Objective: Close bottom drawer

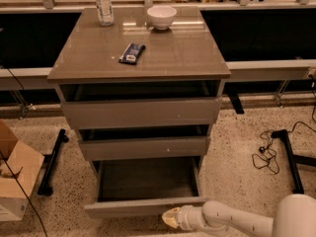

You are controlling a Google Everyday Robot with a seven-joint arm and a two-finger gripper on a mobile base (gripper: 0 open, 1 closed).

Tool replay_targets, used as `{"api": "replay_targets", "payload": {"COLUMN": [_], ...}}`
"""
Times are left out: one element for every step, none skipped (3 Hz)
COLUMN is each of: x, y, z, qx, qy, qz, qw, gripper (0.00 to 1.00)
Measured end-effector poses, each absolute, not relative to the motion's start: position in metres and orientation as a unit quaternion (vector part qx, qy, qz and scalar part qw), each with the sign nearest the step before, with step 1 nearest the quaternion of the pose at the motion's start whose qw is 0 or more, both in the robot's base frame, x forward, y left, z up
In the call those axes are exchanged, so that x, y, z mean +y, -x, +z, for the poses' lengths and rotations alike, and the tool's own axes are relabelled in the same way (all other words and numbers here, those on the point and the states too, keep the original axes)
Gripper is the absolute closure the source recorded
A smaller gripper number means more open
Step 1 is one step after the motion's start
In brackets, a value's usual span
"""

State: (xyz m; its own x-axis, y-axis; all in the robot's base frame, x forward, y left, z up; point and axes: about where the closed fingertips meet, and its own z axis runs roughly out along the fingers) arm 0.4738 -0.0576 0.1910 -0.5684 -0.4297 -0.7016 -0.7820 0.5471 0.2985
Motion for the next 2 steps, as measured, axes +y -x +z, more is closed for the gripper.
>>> {"api": "replay_targets", "payload": {"x": [-0.050,-0.060], "y": [-0.523,-0.534], "z": [0.210,0.212], "qx": [0.807,0.810], "qy": [0.371,0.367], "qz": [0.319,0.310], "qw": [0.329,0.335], "gripper": [1.00,1.00]}}
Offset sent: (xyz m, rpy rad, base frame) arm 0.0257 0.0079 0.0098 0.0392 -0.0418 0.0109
